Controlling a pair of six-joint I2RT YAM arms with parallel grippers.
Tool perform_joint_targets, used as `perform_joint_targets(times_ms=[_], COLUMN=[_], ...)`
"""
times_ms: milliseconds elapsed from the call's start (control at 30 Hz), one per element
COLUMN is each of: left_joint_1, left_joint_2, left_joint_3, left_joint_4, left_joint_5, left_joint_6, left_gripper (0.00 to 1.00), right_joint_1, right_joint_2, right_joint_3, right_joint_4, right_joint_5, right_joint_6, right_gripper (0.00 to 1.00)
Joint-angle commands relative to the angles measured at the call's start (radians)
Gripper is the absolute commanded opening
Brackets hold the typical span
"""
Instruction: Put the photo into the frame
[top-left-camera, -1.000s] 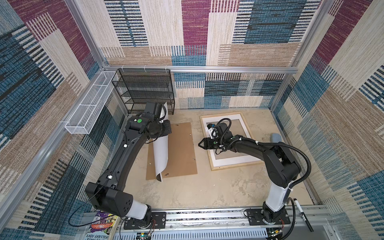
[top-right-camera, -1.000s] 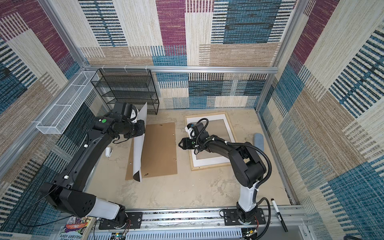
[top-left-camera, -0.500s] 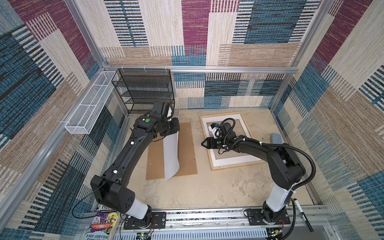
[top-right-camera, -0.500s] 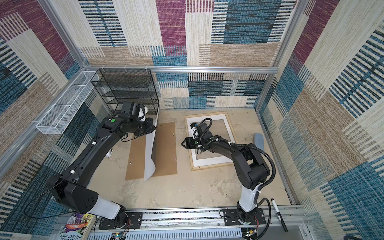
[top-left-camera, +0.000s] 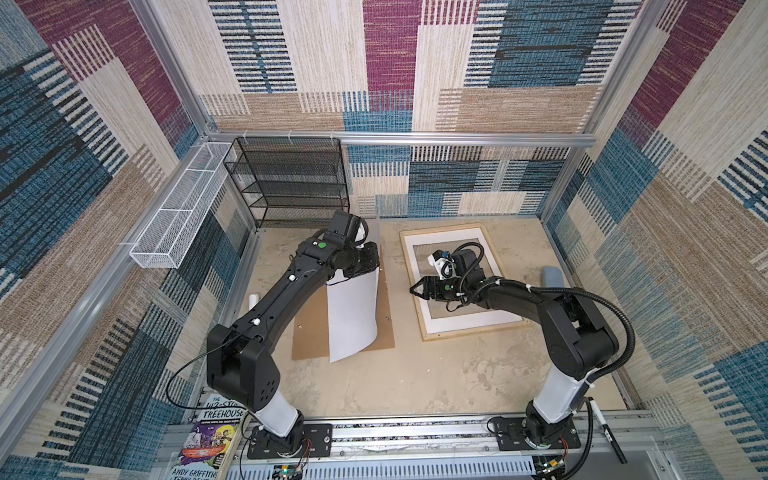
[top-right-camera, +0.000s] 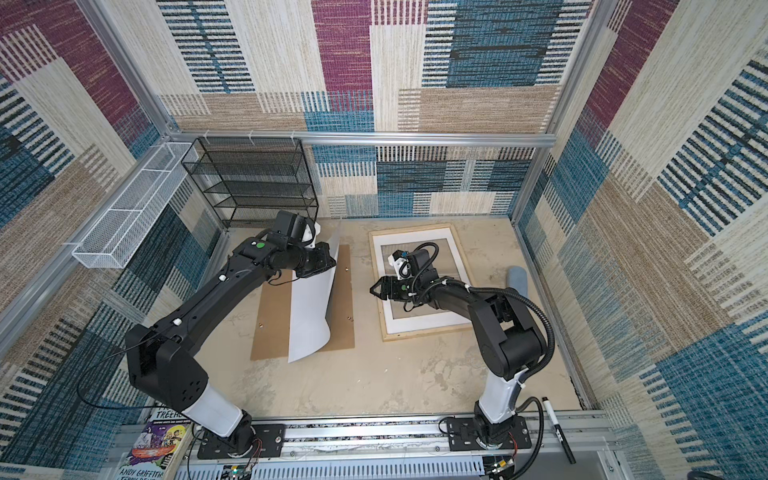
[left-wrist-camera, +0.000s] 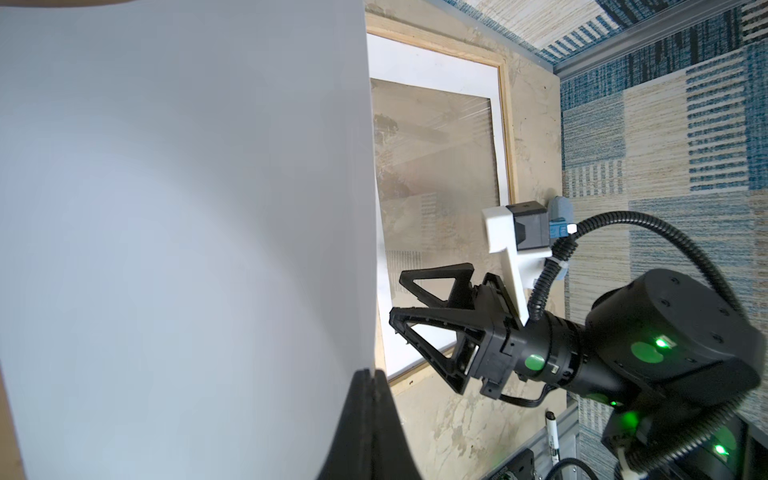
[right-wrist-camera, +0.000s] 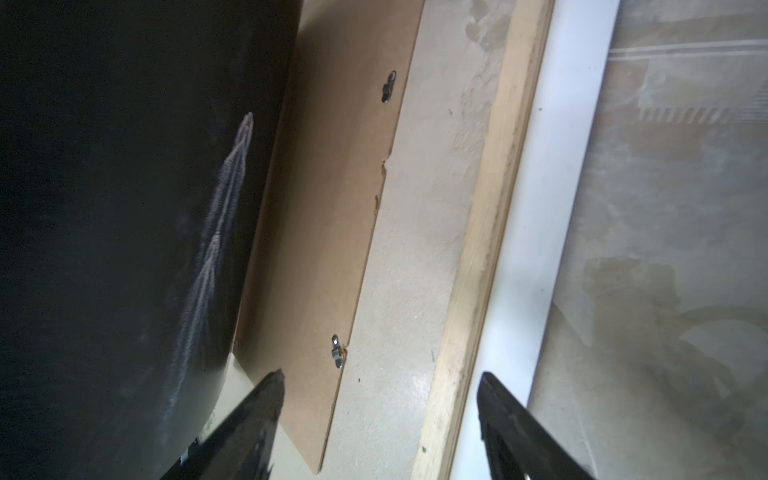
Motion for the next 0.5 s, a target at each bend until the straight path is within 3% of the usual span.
perform_joint_targets(times_ms=[0,233,467], left_joint_1=[-0.02,-0.053,-0.077], left_joint_2=[0.026,0.047,0.067], left_joint_3=[-0.01,-0.149,-0.225], left_joint_4=[0.071,0.301,0.444], left_joint_5=[0.024,0.051,0.079], left_joint_6=[-0.018,-0.048,-0.07], left_gripper=[0.0,0.0,0.0], right_joint_1=[-0.01,-0.01,-0.007], right_joint_2=[-0.025,-0.017,0.076], right_joint_3=[0.022,0.159,0.271], right_joint_4=[0.048,-0.055,-0.092], right_joint_5=[-0.029,0.09,0.101], right_joint_6=[0.022,0.051,0.096], right_gripper=[0.81,0.84,0.83])
